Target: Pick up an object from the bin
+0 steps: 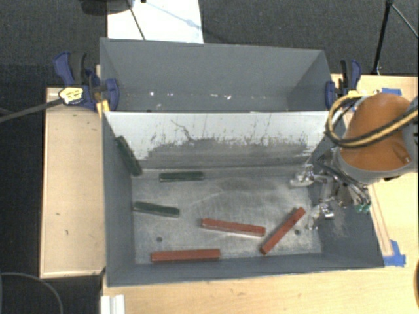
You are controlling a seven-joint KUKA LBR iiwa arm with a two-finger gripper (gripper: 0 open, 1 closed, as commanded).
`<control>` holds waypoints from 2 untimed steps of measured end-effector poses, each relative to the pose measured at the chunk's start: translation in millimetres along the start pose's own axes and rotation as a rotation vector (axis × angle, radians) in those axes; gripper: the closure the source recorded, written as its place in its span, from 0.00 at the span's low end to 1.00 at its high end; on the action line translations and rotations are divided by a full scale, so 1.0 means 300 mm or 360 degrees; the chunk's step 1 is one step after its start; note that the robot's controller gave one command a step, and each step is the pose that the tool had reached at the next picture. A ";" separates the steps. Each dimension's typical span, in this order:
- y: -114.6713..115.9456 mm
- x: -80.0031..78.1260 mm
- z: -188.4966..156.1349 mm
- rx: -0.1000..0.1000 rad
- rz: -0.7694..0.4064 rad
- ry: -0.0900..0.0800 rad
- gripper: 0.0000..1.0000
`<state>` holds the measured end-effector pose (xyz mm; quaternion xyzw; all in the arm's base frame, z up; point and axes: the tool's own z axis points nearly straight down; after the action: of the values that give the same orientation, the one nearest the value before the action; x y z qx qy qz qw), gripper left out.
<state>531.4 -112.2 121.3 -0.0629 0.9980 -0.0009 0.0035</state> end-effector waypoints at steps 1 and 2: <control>-0.049 0.034 0.156 0.0000 -0.0157 -0.0013 1.00; -0.049 0.034 0.156 0.0000 -0.0160 -0.0013 1.00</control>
Offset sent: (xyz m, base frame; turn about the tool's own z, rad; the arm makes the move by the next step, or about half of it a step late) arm 0.0000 0.0000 0.0000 0.0000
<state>523.4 -128.2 74.4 -0.1130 0.9936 -0.0009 0.0076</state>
